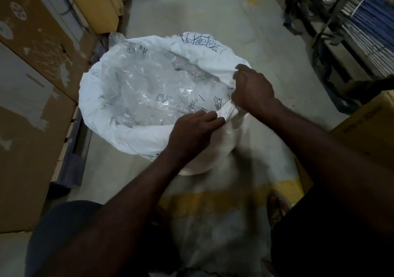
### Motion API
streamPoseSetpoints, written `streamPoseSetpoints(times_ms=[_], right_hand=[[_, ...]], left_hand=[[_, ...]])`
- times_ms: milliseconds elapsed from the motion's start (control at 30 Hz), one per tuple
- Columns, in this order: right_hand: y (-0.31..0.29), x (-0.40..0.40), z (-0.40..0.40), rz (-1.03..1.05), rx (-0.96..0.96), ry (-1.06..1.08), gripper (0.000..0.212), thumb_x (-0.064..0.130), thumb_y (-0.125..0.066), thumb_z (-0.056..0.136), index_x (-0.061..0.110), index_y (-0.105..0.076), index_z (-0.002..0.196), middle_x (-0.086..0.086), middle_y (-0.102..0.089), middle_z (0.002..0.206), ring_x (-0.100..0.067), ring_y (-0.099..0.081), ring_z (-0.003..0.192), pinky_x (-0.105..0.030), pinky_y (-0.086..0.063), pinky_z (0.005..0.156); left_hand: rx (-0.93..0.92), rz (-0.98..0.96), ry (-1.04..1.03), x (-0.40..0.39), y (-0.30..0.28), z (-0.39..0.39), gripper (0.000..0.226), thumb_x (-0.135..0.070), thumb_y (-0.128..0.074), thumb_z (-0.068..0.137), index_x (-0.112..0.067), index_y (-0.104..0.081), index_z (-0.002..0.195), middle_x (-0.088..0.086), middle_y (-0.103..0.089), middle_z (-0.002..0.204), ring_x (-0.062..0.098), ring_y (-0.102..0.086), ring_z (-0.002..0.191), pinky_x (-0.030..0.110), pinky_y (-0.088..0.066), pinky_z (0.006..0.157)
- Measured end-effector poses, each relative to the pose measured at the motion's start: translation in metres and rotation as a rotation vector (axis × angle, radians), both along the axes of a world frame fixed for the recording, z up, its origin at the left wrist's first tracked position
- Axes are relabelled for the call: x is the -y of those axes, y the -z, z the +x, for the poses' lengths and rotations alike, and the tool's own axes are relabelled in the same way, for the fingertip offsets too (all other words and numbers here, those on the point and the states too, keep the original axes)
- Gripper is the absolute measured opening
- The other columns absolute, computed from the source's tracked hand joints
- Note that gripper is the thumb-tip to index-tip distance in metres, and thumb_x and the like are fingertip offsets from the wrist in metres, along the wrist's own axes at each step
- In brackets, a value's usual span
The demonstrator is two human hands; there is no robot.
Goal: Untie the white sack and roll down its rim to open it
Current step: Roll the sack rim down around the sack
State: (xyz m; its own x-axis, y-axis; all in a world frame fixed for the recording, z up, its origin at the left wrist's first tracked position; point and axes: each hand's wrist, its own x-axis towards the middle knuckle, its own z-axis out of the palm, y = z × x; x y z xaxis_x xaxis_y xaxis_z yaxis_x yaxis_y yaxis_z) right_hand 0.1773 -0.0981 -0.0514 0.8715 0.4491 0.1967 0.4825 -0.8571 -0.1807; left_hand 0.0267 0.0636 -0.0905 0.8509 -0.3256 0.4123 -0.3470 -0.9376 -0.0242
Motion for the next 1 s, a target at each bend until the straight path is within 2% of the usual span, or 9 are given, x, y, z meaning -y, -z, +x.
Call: streamPoseSetpoints(times_ms=[133,300,433,533,600,700,800,900,1000], right_hand=[[-0.022,0.021,-0.029,0.013,-0.189,0.191,0.032,0.016,-0.060,0.085,0.004,-0.065,0.114,-0.022,-0.063,0.125,-0.044,-0.063,0.114,-0.043,-0.052,0.091],[-0.038,0.017,-0.106,-0.089,-0.439,0.062,0.024,0.032,-0.054,0.089,0.010,-0.055,0.098,-0.023,-0.058,0.125,-0.042,-0.063,0.110,-0.039,-0.048,0.084],[-0.031,-0.005,-0.154,-0.182,-0.254,-0.162,0.051,0.055,-0.035,0.098,0.010,-0.060,0.103,-0.021,-0.045,0.115,-0.043,-0.059,0.107,-0.041,-0.038,0.074],[-0.027,-0.011,-0.150,-0.187,0.076,-0.295,0.071,0.075,-0.046,0.093,0.011,-0.076,0.096,-0.018,-0.051,0.138,-0.040,-0.048,0.126,-0.052,-0.043,0.093],[-0.033,-0.017,-0.136,-0.238,0.101,-0.447,0.078,0.082,-0.052,0.084,0.009,-0.078,0.096,-0.015,-0.049,0.153,-0.035,-0.043,0.143,-0.059,-0.032,0.115],[-0.026,-0.028,-0.123,-0.371,0.082,-0.656,0.076,0.079,-0.062,0.081,0.008,-0.067,0.109,-0.014,-0.069,0.120,-0.031,-0.064,0.122,-0.054,-0.022,0.126],[-0.017,-0.030,-0.122,-0.385,0.065,-0.672,0.086,0.073,-0.073,0.074,0.012,-0.047,0.130,-0.006,-0.072,0.094,-0.031,-0.070,0.091,-0.044,-0.039,0.114],[-0.013,-0.025,-0.115,-0.333,0.136,-0.617,0.063,0.052,-0.075,0.080,0.014,-0.053,0.124,-0.008,-0.073,0.096,-0.038,-0.069,0.081,-0.039,-0.042,0.074],[-0.019,-0.020,-0.099,-0.123,0.285,-0.470,0.044,0.030,-0.074,0.084,0.018,-0.058,0.123,-0.012,-0.064,0.107,-0.041,-0.065,0.063,-0.036,-0.036,0.052]], left_hand=[[0.060,0.069,0.018,-0.024,-0.005,-0.004,0.037,-0.006,-0.070,0.070,-0.023,-0.068,0.102,0.000,-0.063,0.087,0.030,-0.061,0.075,0.039,-0.037,0.061],[0.049,-0.023,-0.174,-0.056,-0.006,-0.030,0.034,-0.014,-0.076,0.075,-0.025,-0.067,0.106,-0.002,-0.068,0.087,0.031,-0.066,0.078,0.041,-0.039,0.068],[-0.019,-0.175,-0.381,-0.087,-0.015,-0.052,0.037,-0.021,-0.072,0.079,-0.029,-0.067,0.115,-0.004,-0.073,0.093,0.030,-0.071,0.090,0.044,-0.043,0.081],[-0.070,-0.139,-0.454,-0.100,-0.020,-0.058,0.049,-0.020,-0.073,0.078,-0.034,-0.070,0.124,-0.005,-0.069,0.095,0.030,-0.065,0.094,0.041,-0.040,0.079],[-0.103,-0.132,-0.469,-0.105,-0.021,-0.059,0.051,-0.019,-0.073,0.077,-0.036,-0.070,0.125,-0.005,-0.063,0.096,0.031,-0.061,0.096,0.041,-0.042,0.077],[-0.188,-0.227,-0.453,-0.105,-0.026,-0.060,0.052,-0.018,-0.071,0.078,-0.036,-0.070,0.127,-0.002,-0.055,0.100,0.030,-0.060,0.098,0.041,-0.049,0.074],[-0.269,-0.330,-0.445,-0.103,-0.034,-0.060,0.059,-0.016,-0.071,0.077,-0.040,-0.070,0.131,-0.005,-0.054,0.116,0.020,-0.061,0.107,0.036,-0.052,0.073],[-0.303,-0.287,-0.438,-0.103,-0.042,-0.058,0.066,-0.016,-0.068,0.075,-0.047,-0.067,0.133,-0.014,-0.058,0.133,0.022,-0.057,0.118,0.041,-0.057,0.081],[-0.429,-0.224,-0.384,-0.099,-0.046,-0.055,0.079,-0.026,-0.062,0.074,-0.055,-0.052,0.146,-0.015,-0.064,0.135,0.027,-0.058,0.117,0.049,-0.057,0.092]])
